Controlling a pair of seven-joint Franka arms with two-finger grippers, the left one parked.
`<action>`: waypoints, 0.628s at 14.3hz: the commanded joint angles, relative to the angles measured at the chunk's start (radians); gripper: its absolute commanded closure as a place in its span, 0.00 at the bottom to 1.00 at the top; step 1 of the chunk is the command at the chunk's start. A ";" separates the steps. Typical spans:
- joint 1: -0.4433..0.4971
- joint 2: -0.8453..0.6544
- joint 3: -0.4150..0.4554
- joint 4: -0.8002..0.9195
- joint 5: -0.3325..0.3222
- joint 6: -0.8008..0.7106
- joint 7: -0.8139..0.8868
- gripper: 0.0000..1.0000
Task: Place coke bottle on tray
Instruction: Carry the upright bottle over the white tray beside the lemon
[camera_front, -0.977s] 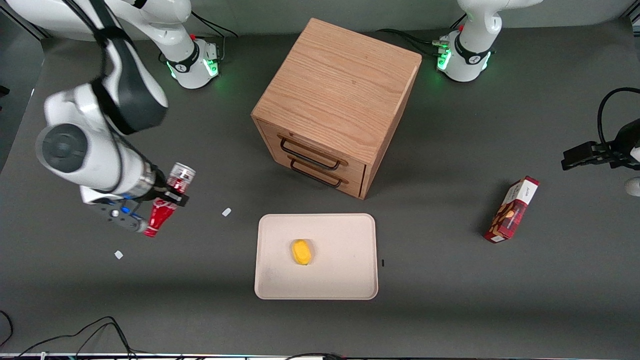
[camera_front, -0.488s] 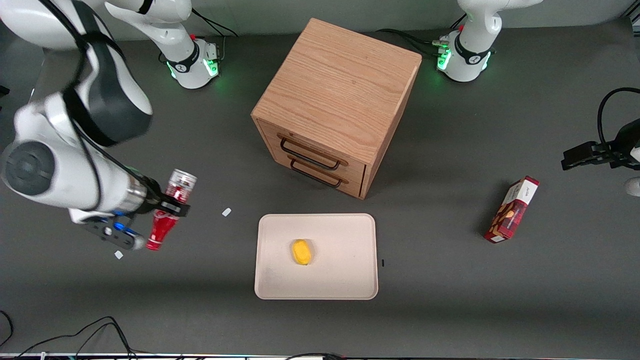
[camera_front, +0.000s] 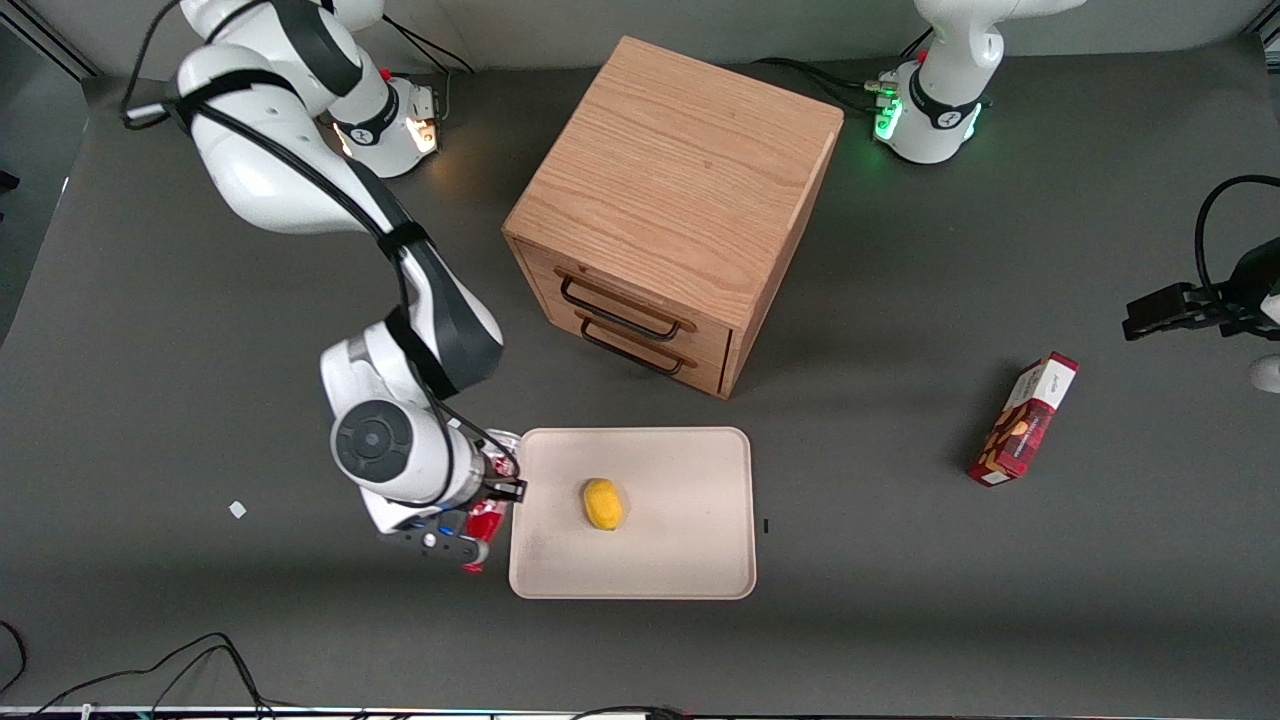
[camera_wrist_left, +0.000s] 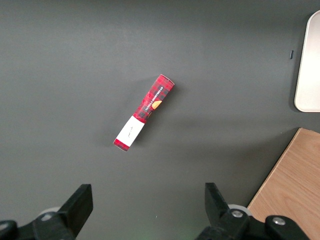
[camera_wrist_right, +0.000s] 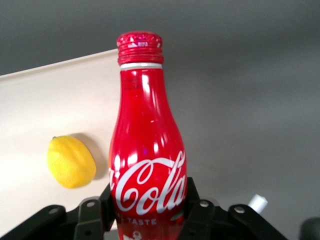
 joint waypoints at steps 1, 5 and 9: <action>0.006 0.086 -0.004 0.072 -0.011 0.102 -0.112 1.00; 0.015 0.160 -0.006 0.070 -0.011 0.213 -0.204 1.00; 0.018 0.189 -0.006 0.066 -0.008 0.214 -0.244 1.00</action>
